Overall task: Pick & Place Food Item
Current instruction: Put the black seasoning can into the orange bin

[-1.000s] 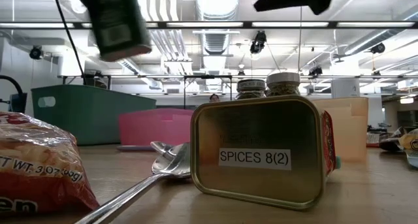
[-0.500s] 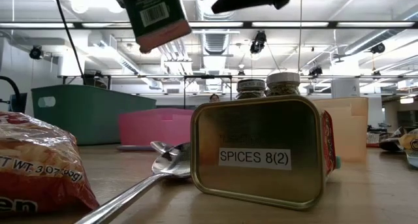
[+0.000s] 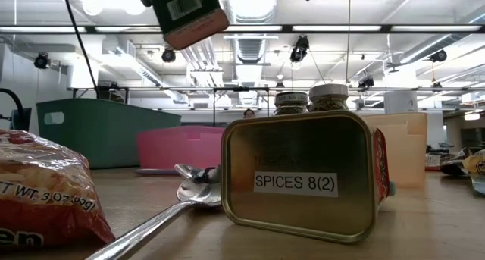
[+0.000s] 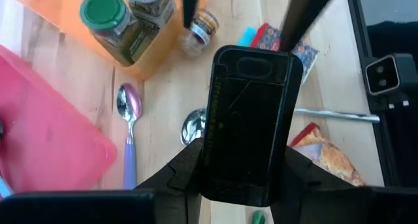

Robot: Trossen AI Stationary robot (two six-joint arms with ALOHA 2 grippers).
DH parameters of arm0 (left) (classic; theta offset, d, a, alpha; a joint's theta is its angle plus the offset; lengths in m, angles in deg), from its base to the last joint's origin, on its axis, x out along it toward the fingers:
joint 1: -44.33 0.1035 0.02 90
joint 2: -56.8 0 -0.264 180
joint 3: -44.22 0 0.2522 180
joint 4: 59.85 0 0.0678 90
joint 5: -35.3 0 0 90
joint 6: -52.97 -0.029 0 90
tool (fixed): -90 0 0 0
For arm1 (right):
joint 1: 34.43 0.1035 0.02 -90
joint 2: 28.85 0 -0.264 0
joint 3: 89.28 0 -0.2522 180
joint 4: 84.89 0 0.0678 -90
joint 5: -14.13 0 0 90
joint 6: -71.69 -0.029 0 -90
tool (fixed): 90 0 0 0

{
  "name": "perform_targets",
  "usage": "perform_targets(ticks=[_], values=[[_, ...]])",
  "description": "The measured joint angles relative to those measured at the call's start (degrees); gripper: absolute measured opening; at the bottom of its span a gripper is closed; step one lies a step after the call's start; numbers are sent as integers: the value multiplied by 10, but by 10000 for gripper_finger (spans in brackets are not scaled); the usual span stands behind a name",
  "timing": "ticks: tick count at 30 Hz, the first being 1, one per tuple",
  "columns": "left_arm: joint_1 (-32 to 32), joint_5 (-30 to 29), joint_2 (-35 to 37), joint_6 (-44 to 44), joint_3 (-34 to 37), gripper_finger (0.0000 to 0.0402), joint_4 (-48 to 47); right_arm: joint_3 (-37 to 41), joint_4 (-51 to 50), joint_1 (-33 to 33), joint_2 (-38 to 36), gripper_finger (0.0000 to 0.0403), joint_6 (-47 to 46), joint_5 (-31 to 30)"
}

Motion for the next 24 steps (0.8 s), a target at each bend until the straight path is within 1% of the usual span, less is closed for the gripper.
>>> perform_targets(ticks=[5,24], values=[[0,0,0,-2,0,117,0,0,16,-1,0,235,-8,26],[-1,0,0,-1,0,117,11,3,43,-21,0,235,-24,32]])
